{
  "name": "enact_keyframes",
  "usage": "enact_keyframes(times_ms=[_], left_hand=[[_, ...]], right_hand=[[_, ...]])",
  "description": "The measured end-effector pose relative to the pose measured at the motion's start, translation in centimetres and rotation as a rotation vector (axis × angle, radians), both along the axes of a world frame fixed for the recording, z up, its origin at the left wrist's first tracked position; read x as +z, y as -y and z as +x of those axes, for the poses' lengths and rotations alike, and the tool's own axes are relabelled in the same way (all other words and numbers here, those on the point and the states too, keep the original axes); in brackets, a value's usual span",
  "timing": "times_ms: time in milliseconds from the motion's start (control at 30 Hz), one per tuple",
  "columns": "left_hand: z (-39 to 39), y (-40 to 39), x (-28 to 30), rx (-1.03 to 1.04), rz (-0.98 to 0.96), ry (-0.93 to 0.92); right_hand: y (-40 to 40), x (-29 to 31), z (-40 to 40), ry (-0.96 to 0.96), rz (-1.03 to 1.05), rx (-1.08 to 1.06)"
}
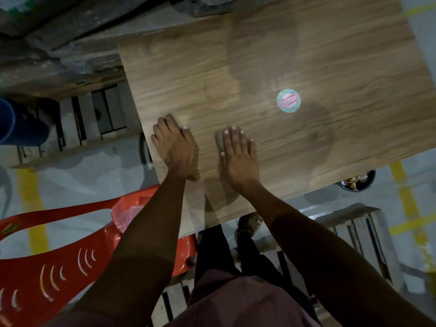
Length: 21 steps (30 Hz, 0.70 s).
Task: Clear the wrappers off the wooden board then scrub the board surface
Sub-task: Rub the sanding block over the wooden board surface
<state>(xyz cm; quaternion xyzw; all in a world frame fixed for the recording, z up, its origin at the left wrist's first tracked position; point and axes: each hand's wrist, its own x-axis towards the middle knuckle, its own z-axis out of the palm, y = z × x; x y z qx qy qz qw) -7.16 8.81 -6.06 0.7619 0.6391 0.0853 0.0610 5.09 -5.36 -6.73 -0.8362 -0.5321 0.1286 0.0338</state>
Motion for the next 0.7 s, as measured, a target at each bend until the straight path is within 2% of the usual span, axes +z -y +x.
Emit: enact_keyframes(times_ms=[67,100,267,333,500,567,700], left_hand=[[0.5,-0.9,0.0,0.029,-0.002,0.005],[0.7,-1.4,0.0,0.043,-0.006,0.001],[0.9,-2.6,-0.4,0.084,-0.001,0.047],[0.8,-2.5,-0.5,0.084,0.002,0.054],[1.0,-2.8,-0.4,0.069,-0.021,0.100],[1.1,-2.7,-0.3,0.075,-0.020,0.078],[1.2,-3.0,0.1,0.059,-0.034,0.025]], right_hand=[[-1.7,0.3,-1.3,-0.048,-0.024,-0.185],[-2.2,0.5,-2.3,-0.064,-0.031,-0.211],[-2.0,1.0,-2.5,-0.012,-0.004,0.041],[-2.0,0.9,-1.1,0.037,0.019,0.044],[-4.3,0.8,-0.8,-0.023,0.028,-0.258],[-5.2,0.9,-1.9,-0.062,0.010,-0.190],[-6.0,0.9,-1.4,-0.047,-0.016,0.178]])
